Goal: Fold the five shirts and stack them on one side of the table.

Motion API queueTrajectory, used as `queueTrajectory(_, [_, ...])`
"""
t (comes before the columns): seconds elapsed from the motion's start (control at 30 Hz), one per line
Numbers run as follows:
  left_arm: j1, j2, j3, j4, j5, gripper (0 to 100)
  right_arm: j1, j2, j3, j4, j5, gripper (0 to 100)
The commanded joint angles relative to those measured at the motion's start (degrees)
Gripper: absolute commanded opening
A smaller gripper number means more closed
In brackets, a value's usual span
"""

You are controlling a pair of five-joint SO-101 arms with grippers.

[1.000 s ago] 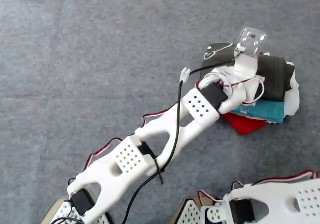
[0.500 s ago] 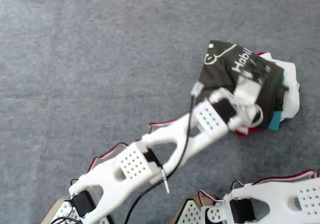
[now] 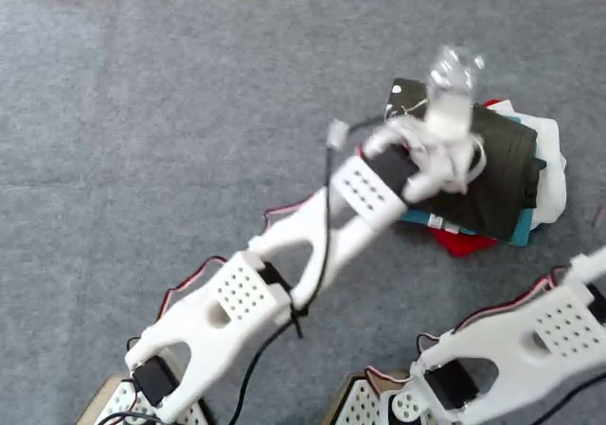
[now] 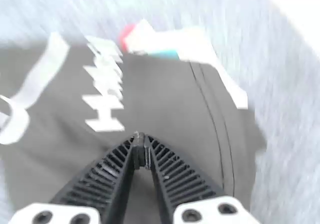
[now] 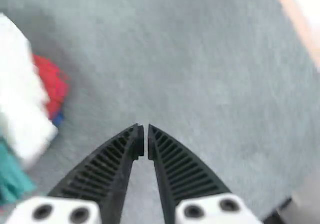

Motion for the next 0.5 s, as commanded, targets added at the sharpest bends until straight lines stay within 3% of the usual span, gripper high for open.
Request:
queueTrajectory(0.0, [-5.49, -5.27, -16.84, 10.02, -0.09, 3, -8.18, -0.66, -9.10, -1.05, -5.19, 2.2])
queueTrajectory(0.1, [-12.70, -12.92, -15.52, 16.18, -0.09, 3, -17.41, -0.48, -14.11, -0.26, -6.95, 2.2])
queueTrajectory(0.23, [-22.02, -18.37, -13.23, 22.51, -0.26, 3, -28.48, -0.31, -9.63, 0.79, -9.85, 2.2])
queueTrajectory(0.47, [-29.32, -18.55, -14.64, 31.38, -6.95, 3, -33.93, 4.35, 5.05, -6.42, -16.09, 2.2])
